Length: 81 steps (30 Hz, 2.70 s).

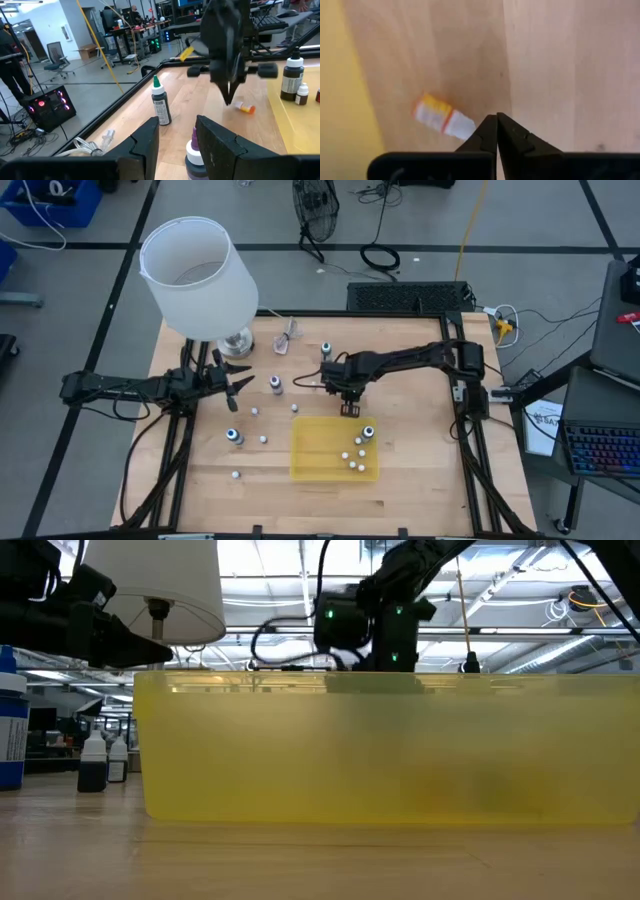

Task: Pick & Place food coloring
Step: Put the small orange food coloring bottle into the yellow container

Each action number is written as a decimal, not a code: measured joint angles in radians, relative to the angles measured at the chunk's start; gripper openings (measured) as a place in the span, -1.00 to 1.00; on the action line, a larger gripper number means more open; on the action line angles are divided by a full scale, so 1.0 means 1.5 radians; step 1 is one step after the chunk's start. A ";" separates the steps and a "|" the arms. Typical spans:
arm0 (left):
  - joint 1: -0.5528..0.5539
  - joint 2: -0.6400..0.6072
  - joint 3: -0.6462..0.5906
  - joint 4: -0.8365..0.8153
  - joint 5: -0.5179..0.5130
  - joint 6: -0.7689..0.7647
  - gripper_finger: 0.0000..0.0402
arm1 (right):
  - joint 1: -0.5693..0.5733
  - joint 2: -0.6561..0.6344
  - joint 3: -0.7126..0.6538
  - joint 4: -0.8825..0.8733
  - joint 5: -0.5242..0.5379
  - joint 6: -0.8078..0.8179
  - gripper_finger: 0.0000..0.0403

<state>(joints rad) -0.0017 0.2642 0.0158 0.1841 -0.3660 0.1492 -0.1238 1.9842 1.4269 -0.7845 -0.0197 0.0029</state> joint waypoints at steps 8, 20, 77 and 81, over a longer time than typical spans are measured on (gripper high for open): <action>0.000 0.000 0.000 0.000 0.000 0.000 -0.35 | 0.029 -0.059 0.001 -0.011 -0.016 0.019 -0.98; 0.000 0.000 0.000 0.000 0.000 0.000 -0.35 | 0.043 -0.087 -0.026 -0.066 -0.073 0.043 -0.32; 0.000 0.000 0.000 0.000 0.000 0.000 -0.35 | 0.069 -0.087 -0.136 0.058 -0.094 0.054 -0.06; 0.000 0.000 0.000 0.000 0.000 0.000 -0.35 | 0.069 -0.087 -0.136 0.040 -0.094 0.041 -0.09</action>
<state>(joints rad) -0.0013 0.2646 0.0158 0.1841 -0.3660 0.1491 -0.0204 1.8538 1.2224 -0.7238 -0.1608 0.0651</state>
